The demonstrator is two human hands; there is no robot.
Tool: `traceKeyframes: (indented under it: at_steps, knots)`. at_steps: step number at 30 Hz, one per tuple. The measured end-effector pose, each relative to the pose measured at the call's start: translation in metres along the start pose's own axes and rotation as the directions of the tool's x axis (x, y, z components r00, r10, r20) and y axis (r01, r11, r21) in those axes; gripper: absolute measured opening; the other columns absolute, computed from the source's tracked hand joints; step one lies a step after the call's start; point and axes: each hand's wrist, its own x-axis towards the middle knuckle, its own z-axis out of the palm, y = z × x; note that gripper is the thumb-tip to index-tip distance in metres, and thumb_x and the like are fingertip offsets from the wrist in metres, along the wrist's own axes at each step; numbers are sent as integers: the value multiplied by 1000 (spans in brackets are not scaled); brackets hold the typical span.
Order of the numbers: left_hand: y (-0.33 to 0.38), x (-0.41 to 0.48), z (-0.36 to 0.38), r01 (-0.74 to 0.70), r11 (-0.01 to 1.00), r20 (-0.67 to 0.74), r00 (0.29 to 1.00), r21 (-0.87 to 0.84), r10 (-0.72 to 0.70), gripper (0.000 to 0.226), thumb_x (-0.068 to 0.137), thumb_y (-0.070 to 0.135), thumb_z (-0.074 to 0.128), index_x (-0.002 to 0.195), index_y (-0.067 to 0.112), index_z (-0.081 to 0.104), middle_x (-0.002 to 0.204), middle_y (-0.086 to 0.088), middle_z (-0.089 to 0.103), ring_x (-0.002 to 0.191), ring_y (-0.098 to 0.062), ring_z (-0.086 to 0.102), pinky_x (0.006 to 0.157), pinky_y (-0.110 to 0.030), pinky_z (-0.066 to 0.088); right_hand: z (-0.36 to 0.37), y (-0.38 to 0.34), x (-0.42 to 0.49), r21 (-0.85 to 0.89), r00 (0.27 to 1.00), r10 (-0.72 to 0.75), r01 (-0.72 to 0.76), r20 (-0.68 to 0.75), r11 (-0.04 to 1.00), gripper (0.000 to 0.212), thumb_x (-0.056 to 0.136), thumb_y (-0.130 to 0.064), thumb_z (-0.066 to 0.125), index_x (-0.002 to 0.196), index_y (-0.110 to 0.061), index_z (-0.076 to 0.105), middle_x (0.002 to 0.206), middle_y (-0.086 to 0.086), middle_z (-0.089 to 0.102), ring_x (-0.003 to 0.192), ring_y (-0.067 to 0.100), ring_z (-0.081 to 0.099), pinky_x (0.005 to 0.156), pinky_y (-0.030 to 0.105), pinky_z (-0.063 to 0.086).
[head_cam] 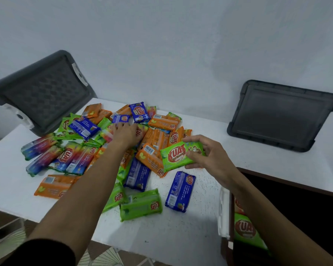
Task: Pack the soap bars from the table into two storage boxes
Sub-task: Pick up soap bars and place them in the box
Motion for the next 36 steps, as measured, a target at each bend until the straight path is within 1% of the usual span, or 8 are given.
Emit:
traceKeyframes:
  at_steps: [5, 11, 15, 18, 22, 26, 29, 36]
  knots:
    - [5, 17, 4, 16, 999, -2, 1000, -47, -16, 52, 92, 55, 46, 126, 17, 45, 134, -12, 51, 135, -40, 26, 111, -57, 16, -2, 4, 6, 20, 999, 42, -42, -11, 999, 26, 90, -6, 64, 113, -18, 64, 119, 4, 65, 99, 19, 70, 74, 44, 61]
    - [5, 29, 9, 52, 992, -70, 996, -117, -60, 53, 87, 59, 53, 121, 18, 49, 129, -9, 56, 130, -35, 31, 106, -53, 20, -6, 10, 10, 61, 996, 83, -82, -16, 995, 25, 89, -6, 65, 111, -18, 65, 120, 3, 66, 98, 19, 71, 74, 43, 61]
    - [1, 33, 8, 43, 988, -85, 995, -146, -56, 63, 82, 59, 61, 128, 18, 47, 134, -13, 51, 130, -38, 33, 106, -52, 22, -8, 9, 10, 66, 996, 93, -92, -5, 994, 25, 87, -6, 67, 109, -17, 66, 118, 0, 67, 98, 16, 71, 72, 37, 61]
    - [-1, 35, 2, -37, 988, -107, 994, -152, 21, 66, 77, 57, 68, 130, 21, 49, 135, -11, 48, 125, -35, 42, 105, -52, 31, -9, 6, 8, 38, 997, 77, -77, -6, 996, 23, 87, -8, 67, 108, -17, 68, 116, -1, 67, 98, 15, 71, 72, 35, 61]
    - [3, 25, -16, -136, 949, -149, 984, -286, 96, 44, 75, 44, 76, 108, 20, 62, 113, -6, 57, 102, -26, 56, 83, -43, 49, -13, 2, 0, 43, 998, 51, -50, -26, 998, 24, 88, -7, 66, 110, -17, 69, 117, -4, 66, 100, 16, 70, 73, 37, 61]
    - [14, 7, -40, -255, 926, -275, 945, -279, 177, 30, 79, 28, 76, 102, 15, 61, 106, -10, 57, 94, -27, 55, 75, -36, 45, -21, -2, -18, 69, 999, 12, -9, -37, 998, 30, 89, -3, 64, 116, -17, 67, 117, -3, 66, 103, 16, 69, 74, 36, 61]
    - [27, -9, -59, -292, 901, -360, 918, -321, 169, 28, 81, 18, 71, 105, 13, 57, 107, -13, 59, 94, -30, 57, 78, -39, 49, -31, -5, -35, 86, 998, -8, 13, -66, 996, 36, 88, -2, 65, 119, -20, 66, 112, 3, 70, 101, 17, 70, 73, 33, 61]
    - [84, -60, -89, -407, 764, -496, 858, -501, 132, 33, 90, 21, 65, 116, 13, 47, 103, -8, 63, 87, -25, 61, 71, -40, 54, -66, -6, -84, 144, 989, -13, 34, -147, 989, 31, 84, -2, 68, 111, -18, 70, 105, 7, 73, 94, 22, 73, 72, 34, 60]
